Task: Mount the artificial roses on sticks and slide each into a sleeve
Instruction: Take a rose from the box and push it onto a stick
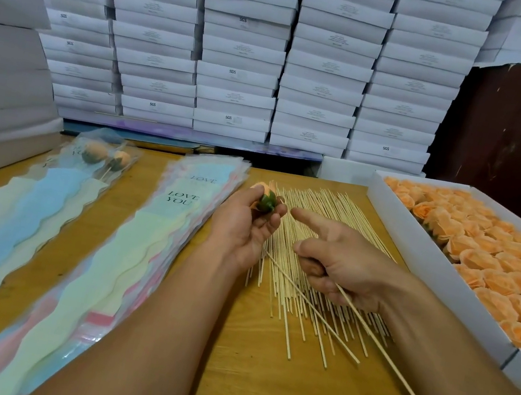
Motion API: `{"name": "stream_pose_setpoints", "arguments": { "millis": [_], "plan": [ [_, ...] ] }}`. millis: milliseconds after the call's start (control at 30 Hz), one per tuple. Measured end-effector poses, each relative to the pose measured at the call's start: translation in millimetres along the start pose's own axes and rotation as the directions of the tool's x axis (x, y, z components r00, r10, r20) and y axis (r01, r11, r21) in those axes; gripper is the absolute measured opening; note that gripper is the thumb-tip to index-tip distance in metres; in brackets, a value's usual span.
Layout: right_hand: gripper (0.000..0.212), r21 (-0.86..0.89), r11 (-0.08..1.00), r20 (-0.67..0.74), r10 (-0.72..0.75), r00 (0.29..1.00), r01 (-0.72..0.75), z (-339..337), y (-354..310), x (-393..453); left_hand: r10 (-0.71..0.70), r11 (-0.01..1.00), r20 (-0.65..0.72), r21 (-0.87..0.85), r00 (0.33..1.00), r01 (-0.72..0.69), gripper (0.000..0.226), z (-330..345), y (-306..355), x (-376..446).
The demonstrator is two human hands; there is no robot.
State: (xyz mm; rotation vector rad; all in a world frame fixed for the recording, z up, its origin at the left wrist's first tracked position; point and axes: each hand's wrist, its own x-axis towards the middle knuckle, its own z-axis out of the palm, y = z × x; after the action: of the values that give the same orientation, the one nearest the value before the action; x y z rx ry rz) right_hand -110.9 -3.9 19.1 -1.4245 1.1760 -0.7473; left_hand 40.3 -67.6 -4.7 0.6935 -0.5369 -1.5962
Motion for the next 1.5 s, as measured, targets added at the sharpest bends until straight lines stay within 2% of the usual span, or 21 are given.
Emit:
{"name": "stream_pose_setpoints", "arguments": {
  "millis": [133,233,300,400,467,633,733,1000,1133,1500],
  "plan": [
    [0.063,-0.053,0.998,-0.017,-0.043,0.999,0.042,-1.0,-0.8,-1.9,-0.006,1.000,0.000,0.007,1.000,0.006,0.021,-1.5,-0.8,2.4],
    [0.060,-0.022,0.999,-0.109,-0.031,0.994,0.029,-1.1,-2.3,-0.1,-0.021,1.000,0.002,0.001,1.000,0.021,0.028,-2.2,0.9,4.4],
    [0.053,0.030,0.999,-0.154,-0.020,0.988,0.025,1.5,-2.3,1.8,-0.024,1.000,0.002,-0.011,1.000,0.024,0.031,-2.1,1.4,4.6],
    [0.031,0.060,0.996,-0.163,-0.062,0.985,0.072,8.6,-1.6,2.7,-0.037,0.999,0.009,-0.034,0.999,0.037,0.034,-2.0,1.8,3.7],
    [0.028,0.066,0.991,-0.159,-0.107,0.981,0.119,12.2,-1.0,2.0,-0.045,0.998,0.010,-0.047,0.999,0.046,0.035,-2.1,2.3,3.8],
    [0.031,0.136,0.978,-0.109,-0.143,0.984,0.157,15.2,0.9,2.7,-0.025,0.998,-0.009,-0.060,1.000,0.024,0.030,-3.1,2.4,5.3],
    [0.032,0.097,0.982,-0.054,-0.156,0.986,0.161,19.3,3.8,4.0,0.001,0.999,-0.013,-0.054,1.000,-0.001,0.027,-3.6,1.4,5.8],
    [0.047,-0.010,0.981,-0.085,-0.192,0.978,0.192,27.9,8.8,7.1,0.051,0.998,-0.040,-0.027,0.998,-0.052,0.025,-1.1,0.6,4.3],
    [0.048,-0.003,0.981,-0.082,-0.194,0.978,0.194,26.8,8.7,7.4,0.073,0.997,-0.054,-0.019,0.996,-0.074,0.030,-0.3,-0.5,3.9],
    [0.049,-0.003,0.976,-0.084,-0.217,0.973,0.218,23.8,10.3,9.2,0.054,0.998,-0.063,-0.040,0.997,-0.057,0.024,0.9,0.6,2.4]
  ]
}}
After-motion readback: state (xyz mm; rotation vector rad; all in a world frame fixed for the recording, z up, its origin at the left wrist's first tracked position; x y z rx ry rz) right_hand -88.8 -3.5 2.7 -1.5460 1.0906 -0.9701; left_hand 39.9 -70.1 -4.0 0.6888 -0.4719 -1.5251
